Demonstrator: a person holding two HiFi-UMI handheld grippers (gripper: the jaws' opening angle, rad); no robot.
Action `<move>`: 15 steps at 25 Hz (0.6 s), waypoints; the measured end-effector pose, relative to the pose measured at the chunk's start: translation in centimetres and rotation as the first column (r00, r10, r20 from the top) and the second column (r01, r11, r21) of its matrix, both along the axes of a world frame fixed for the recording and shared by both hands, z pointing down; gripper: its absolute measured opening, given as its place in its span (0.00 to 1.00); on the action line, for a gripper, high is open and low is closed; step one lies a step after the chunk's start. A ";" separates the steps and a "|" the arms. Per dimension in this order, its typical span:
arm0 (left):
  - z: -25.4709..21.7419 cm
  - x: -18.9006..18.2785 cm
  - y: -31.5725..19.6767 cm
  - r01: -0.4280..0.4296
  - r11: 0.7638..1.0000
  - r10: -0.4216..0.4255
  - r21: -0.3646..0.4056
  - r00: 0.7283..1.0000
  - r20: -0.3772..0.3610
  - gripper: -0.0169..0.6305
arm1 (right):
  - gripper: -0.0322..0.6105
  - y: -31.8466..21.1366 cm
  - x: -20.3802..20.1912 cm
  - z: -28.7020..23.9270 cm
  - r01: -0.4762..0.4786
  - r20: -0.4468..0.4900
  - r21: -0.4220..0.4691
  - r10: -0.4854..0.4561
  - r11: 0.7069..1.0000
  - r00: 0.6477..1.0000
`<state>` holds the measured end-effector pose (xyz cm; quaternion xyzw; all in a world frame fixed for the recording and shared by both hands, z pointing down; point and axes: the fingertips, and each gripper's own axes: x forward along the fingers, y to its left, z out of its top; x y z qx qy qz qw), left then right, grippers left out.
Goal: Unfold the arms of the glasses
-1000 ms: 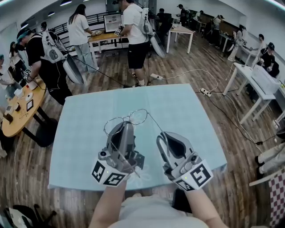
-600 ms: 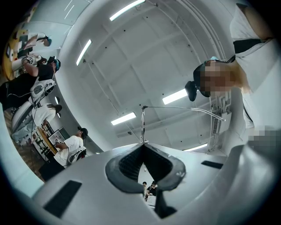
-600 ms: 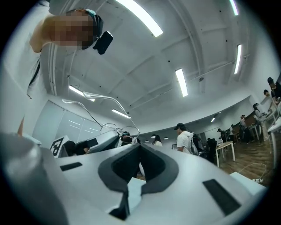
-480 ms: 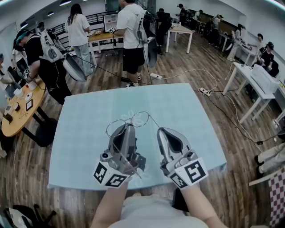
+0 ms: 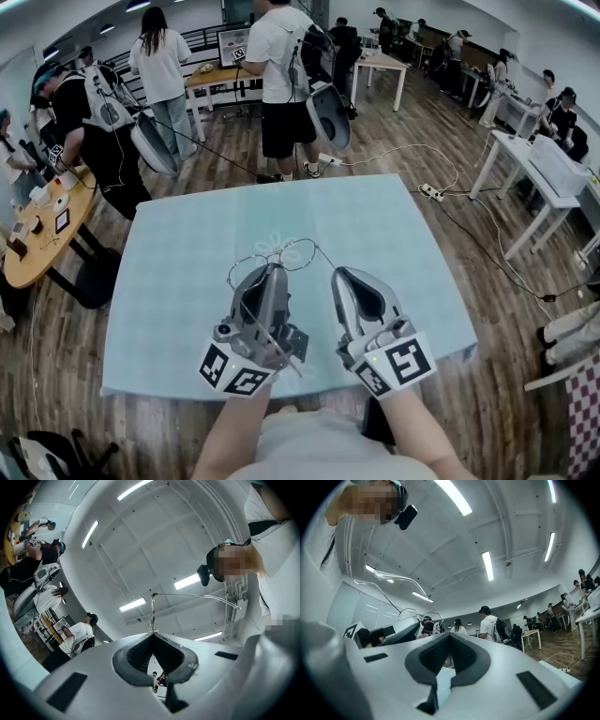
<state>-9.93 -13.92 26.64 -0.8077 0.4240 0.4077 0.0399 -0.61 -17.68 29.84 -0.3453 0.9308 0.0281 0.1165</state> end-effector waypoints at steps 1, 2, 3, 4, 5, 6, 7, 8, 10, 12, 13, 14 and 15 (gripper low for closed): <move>0.0 0.0 0.0 0.001 1.000 -0.001 -0.001 1.000 0.003 0.04 | 0.06 0.0 -0.1 0.0 -0.001 -0.005 0.000 0.001 1.000 1.000; 0.1 0.0 -0.1 0.002 1.000 -0.002 -0.002 1.000 0.004 0.04 | 0.06 -0.1 -0.2 0.1 -0.002 -0.010 -0.003 0.002 1.000 1.000; 0.1 -0.1 -0.1 0.002 1.000 -0.002 -0.003 1.000 0.004 0.04 | 0.06 -0.2 -0.2 0.1 -0.004 -0.014 -0.006 0.004 1.000 1.000; 0.2 -0.1 -0.2 0.002 1.000 -0.002 -0.004 1.000 0.003 0.04 | 0.06 -0.3 -0.3 0.2 -0.005 -0.017 -0.010 0.005 1.000 1.000; 0.2 -0.1 -0.2 0.003 1.000 -0.003 -0.005 1.000 0.003 0.04 | 0.06 -0.4 -0.4 0.4 -0.006 -0.021 -0.013 0.006 1.000 1.000; 0.2 -0.1 -0.2 0.003 1.000 -0.003 -0.005 1.000 0.003 0.04 | 0.06 -0.4 -0.4 0.5 -0.006 -0.024 -0.015 0.006 1.000 1.000; 0.2 -0.1 -0.2 0.003 1.000 -0.003 -0.004 1.000 0.003 0.04 | 0.06 -0.4 -0.4 0.5 -0.005 -0.026 -0.016 0.004 1.000 1.000; 0.3 0.0 -0.3 0.003 1.000 -0.003 -0.004 1.000 0.003 0.04 | 0.06 -0.4 -0.4 0.6 -0.002 -0.028 -0.016 0.002 1.000 1.000; 0.3 0.2 -0.2 0.002 1.000 -0.002 -0.004 1.000 0.002 0.04 | 0.06 -0.4 -0.4 0.6 0.004 -0.031 -0.013 -0.004 1.000 1.000; 0.3 0.3 -0.2 -0.003 1.000 0.003 -0.003 1.000 -0.002 0.04 | 0.06 -0.2 -0.5 0.5 0.009 -0.034 -0.009 -0.009 1.000 0.999; 0.3 0.4 -0.2 -0.006 1.000 0.006 -0.004 1.000 -0.005 0.04 | 0.06 -0.2 -0.5 0.5 0.011 -0.036 -0.007 -0.011 1.000 0.999; 0.2 0.5 -0.2 -0.008 1.000 0.008 -0.004 1.000 -0.009 0.04 | 0.06 -0.2 -0.5 0.4 0.013 -0.037 -0.006 -0.013 1.000 0.999; 0.2 0.6 -0.3 -0.011 1.000 0.011 -0.005 1.000 -0.012 0.04 | 0.06 -0.2 -0.5 0.3 0.015 -0.038 -0.004 -0.015 1.000 0.999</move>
